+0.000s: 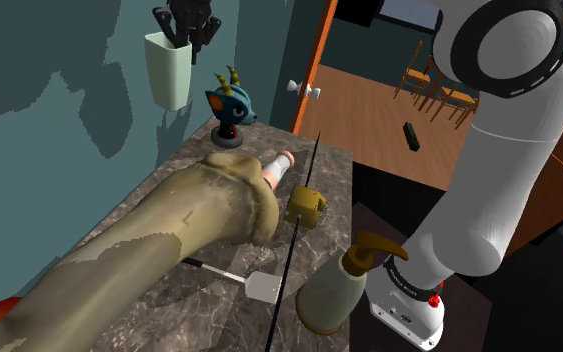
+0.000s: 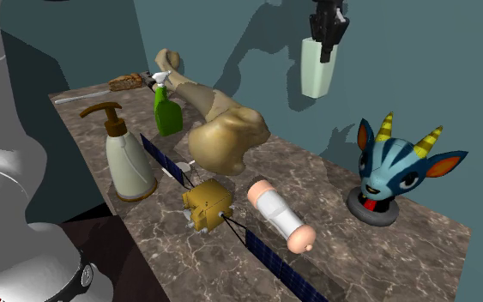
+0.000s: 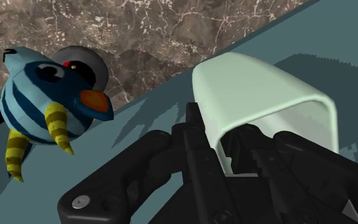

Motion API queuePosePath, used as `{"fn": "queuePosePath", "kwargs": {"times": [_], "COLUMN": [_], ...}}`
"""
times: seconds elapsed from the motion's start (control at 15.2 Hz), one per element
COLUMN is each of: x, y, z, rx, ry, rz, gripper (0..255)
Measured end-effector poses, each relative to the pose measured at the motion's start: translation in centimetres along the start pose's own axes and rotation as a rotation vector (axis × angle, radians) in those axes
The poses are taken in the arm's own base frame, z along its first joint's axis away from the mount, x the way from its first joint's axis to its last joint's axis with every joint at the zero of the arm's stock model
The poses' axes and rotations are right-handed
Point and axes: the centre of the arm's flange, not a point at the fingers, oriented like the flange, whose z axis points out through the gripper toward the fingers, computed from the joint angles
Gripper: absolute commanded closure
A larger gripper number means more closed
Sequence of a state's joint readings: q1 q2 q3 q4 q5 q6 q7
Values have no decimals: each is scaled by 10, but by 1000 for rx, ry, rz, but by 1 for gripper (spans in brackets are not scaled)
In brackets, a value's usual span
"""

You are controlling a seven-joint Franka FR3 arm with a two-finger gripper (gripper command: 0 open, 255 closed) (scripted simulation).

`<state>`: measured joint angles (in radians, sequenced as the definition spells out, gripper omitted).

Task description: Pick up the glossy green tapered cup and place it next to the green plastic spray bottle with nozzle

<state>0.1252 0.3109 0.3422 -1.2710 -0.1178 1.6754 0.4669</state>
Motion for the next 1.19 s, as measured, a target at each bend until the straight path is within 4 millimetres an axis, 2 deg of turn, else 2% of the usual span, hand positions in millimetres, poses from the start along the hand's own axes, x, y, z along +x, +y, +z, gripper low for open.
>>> {"fn": "queuePosePath", "kwargs": {"times": [1.06, 1.19], "x": [10, -3], "y": [-4, -9], "z": [-85, -92], "rx": [0, 0], "ry": [1, -1], "rz": [0, 0], "gripper": [255, 255]}}
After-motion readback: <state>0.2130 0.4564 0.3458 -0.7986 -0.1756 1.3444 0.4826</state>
